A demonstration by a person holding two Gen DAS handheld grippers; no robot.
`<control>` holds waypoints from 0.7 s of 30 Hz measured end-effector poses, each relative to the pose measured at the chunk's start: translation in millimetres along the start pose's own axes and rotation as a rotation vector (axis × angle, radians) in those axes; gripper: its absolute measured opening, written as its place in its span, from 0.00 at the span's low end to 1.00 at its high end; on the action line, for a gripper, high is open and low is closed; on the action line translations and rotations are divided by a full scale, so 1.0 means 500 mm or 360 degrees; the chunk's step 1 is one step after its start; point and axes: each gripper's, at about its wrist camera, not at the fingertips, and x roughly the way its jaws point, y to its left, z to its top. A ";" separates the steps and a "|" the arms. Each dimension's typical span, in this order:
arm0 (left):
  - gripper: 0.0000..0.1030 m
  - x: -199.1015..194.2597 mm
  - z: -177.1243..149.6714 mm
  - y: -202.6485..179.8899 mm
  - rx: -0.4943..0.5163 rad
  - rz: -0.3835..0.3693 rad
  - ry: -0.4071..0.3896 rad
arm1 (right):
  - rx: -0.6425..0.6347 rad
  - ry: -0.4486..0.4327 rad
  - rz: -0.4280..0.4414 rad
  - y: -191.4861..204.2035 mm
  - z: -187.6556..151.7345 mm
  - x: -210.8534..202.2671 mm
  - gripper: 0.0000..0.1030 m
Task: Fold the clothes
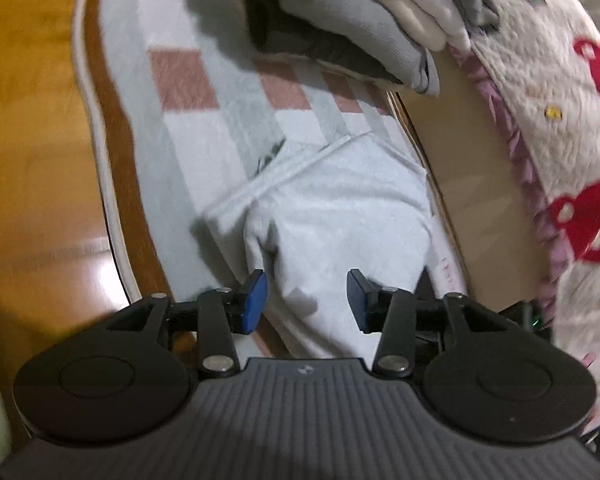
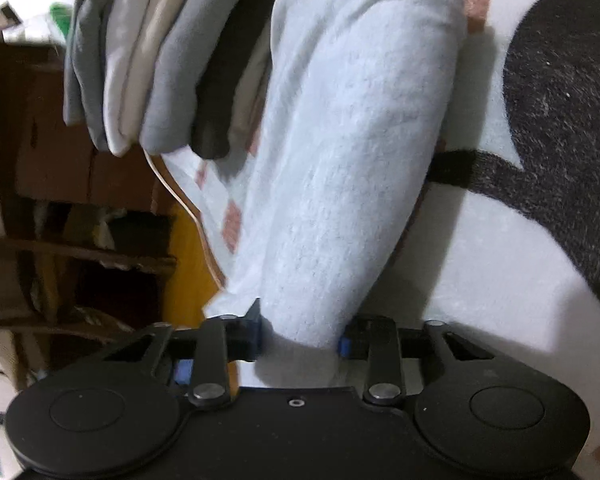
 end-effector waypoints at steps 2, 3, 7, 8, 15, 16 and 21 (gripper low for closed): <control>0.45 -0.003 -0.017 0.017 -0.0145 -0.0057 -0.0064 | 0.0144 -0.0035 0.0112 -0.012 0.004 -0.011 0.29; 0.45 -0.002 -0.022 0.024 -0.0200 -0.0075 -0.0090 | 0.0232 -0.0038 0.0176 -0.022 0.007 -0.015 0.29; 0.54 0.009 -0.022 0.029 -0.0280 -0.0108 -0.0118 | 0.0422 -0.0031 0.0321 -0.044 0.020 -0.025 0.28; 0.56 0.012 -0.024 0.027 -0.0301 -0.0114 -0.0120 | 0.0432 -0.0028 0.0331 -0.044 0.020 -0.025 0.28; 0.61 0.035 -0.042 -0.003 -0.0291 -0.0070 -0.0230 | 0.0662 -0.0039 0.0518 -0.068 0.017 -0.021 0.28; 0.62 0.037 -0.042 -0.006 -0.0308 -0.0069 -0.0236 | 0.0683 -0.0043 0.0540 -0.069 0.018 -0.021 0.28; 0.63 0.041 -0.047 -0.019 -0.0460 -0.0104 -0.0278 | 0.0771 -0.0062 0.0626 -0.068 0.018 -0.023 0.28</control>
